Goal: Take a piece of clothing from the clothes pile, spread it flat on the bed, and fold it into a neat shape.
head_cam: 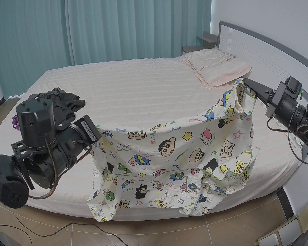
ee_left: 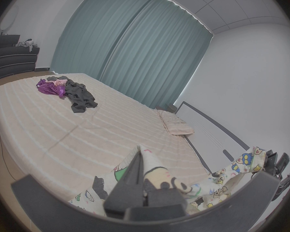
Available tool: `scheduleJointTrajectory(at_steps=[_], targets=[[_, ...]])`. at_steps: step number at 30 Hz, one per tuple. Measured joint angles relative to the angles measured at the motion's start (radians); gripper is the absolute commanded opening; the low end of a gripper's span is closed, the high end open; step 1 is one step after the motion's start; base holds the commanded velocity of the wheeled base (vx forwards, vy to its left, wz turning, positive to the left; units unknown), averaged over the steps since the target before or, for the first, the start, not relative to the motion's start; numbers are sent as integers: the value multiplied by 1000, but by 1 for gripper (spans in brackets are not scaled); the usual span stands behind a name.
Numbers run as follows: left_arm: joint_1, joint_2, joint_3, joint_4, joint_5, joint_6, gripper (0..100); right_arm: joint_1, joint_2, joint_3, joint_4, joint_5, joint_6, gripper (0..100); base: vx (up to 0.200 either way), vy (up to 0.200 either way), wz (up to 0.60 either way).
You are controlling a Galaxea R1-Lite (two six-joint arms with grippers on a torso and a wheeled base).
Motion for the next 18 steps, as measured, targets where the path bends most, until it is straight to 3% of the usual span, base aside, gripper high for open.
scheduleJointTrajectory(at_steps=[18], targets=[[57, 168, -124, -28, -4, -1, 0, -31, 87, -130, 4, -5, 2, 0, 189, 0, 0]])
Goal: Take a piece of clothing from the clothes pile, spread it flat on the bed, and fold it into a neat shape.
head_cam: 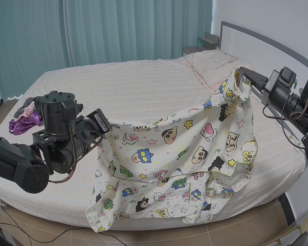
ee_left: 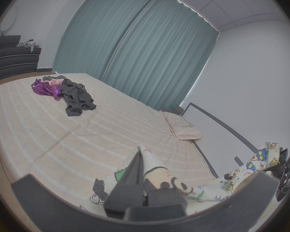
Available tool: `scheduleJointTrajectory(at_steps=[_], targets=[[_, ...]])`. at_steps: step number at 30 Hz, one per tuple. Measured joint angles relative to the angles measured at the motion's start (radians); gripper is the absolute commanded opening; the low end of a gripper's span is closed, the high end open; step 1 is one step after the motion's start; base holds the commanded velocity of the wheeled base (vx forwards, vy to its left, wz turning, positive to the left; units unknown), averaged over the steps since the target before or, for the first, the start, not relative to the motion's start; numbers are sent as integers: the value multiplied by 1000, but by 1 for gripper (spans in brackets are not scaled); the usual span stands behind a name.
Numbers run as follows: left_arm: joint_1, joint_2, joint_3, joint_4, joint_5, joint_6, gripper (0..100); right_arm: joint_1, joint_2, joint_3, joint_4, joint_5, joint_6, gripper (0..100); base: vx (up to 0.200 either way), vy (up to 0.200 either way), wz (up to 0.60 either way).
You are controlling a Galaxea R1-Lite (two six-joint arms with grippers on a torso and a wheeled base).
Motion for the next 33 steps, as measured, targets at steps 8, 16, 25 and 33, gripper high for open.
scheduleJointTrajectory(at_steps=[8, 16, 25, 33], targets=[[34, 35, -19, 0, -1, 0, 0, -7, 30, -24, 5, -3, 2, 0, 25, 0, 0], [47, 64, -45, 4, 1, -49, 0, -26, 57, -46, 7, -3, 2, 0, 0, 0, 0], [59, 119, -89, 2, 0, -50, 0, -39, 95, -72, 9, -3, 1, 0, 0, -200, 0], [58, 148, -93, 0, -1, -50, 0, -57, 122, -80, 8, -3, 1, 0, 0, 0, 0]])
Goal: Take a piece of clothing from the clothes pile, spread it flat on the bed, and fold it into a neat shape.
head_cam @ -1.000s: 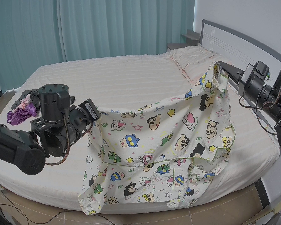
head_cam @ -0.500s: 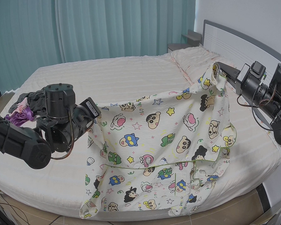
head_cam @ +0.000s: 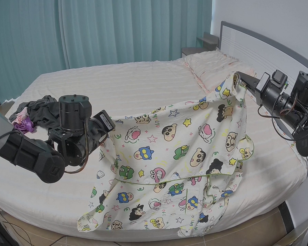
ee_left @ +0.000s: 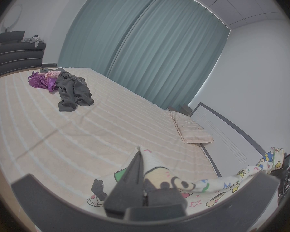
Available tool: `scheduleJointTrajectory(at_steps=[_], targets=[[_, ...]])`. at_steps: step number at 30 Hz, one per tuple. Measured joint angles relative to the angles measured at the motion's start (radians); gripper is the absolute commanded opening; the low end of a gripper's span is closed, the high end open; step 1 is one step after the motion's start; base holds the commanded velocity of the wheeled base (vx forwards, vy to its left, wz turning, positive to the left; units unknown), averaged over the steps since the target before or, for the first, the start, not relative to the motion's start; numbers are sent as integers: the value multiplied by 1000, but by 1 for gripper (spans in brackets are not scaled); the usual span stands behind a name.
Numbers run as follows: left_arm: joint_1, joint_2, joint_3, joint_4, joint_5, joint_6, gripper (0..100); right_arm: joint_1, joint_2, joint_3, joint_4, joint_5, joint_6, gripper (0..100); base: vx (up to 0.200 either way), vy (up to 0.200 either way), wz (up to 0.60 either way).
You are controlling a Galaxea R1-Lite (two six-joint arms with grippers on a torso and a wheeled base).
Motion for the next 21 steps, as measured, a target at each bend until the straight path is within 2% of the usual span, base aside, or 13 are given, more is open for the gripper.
scheduleJointTrajectory(at_steps=[21], targets=[[43, 31, -44, -17, 13, 5, 0, 7, 69, -36, -4, -2, -2, 0, 0, 0, 0]])
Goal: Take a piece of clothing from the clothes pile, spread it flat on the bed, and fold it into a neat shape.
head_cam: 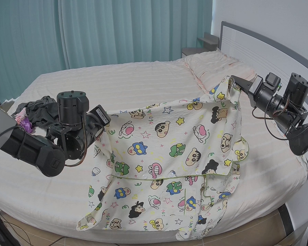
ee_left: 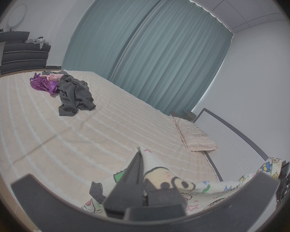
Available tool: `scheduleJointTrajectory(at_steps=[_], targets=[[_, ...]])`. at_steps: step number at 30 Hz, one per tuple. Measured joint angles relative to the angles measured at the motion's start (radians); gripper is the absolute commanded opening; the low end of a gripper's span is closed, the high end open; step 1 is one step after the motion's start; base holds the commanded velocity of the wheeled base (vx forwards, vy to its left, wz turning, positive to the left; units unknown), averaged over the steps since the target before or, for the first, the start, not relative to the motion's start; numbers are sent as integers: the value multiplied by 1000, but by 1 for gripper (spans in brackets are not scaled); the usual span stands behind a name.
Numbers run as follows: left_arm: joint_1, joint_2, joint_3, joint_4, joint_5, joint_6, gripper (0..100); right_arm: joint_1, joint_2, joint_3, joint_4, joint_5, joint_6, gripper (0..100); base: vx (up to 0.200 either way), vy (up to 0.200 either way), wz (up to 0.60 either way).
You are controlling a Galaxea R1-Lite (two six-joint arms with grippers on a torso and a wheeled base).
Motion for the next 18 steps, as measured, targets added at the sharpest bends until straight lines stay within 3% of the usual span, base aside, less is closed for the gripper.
scheduleJointTrajectory(at_steps=[12, 18], targets=[[33, 11, -38, 0, -9, 27, 0, -2, 41, -35, 7, 0, -2, 0, 200, 0, 0], [45, 62, -91, -1, -10, 49, 0, -6, 73, -48, 7, -1, -1, 0, 0, 0, 0]])
